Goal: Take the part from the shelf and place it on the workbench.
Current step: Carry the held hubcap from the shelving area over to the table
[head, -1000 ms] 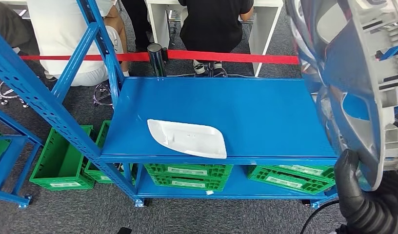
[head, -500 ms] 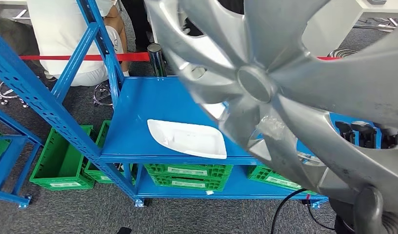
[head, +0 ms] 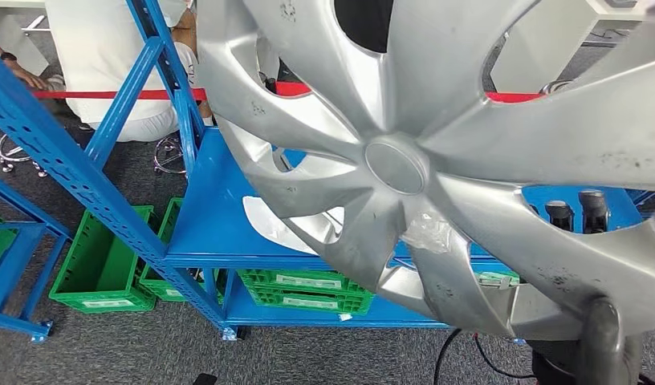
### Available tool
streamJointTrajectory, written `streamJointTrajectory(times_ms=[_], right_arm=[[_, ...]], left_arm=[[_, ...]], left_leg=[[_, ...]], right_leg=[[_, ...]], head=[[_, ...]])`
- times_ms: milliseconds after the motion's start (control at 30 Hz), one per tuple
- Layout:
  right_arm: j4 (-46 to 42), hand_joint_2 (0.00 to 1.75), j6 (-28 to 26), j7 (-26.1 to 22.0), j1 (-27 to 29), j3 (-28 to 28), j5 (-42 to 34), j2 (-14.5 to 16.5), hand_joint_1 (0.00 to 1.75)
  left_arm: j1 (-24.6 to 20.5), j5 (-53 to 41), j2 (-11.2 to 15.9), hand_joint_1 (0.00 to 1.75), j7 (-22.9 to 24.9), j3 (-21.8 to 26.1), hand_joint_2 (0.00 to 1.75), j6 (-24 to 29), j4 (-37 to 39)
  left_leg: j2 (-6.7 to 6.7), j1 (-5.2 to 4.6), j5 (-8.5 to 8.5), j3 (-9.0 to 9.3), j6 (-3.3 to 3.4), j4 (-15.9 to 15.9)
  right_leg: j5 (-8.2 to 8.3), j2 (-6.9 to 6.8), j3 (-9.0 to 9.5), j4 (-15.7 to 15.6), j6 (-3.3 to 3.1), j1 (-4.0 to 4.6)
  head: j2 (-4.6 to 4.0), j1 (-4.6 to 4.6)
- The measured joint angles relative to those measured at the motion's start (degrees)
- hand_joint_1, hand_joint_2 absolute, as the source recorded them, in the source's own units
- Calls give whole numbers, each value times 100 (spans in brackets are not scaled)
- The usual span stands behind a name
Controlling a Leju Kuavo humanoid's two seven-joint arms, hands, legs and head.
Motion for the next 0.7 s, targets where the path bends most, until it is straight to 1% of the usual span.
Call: streamJointTrajectory(times_ms=[233,700], right_arm=[[170,175,-167,36,98,-92,-28,7,175],[497,175,-281,111,180,-216,1,26,175]], left_arm=[[0,34,-1,0,-1,1,175,-55,0],[1,43,-1,0,-22,2,175,-69,0]], left_leg=[[-6,0,-1,-1,-1,0],[-8,0,-1,-1,-1,0]], right_leg=[[-2,0,0,0,-1,0],[-3,-1,0,0,-1,0]], head=[[1,0],[1,0]])
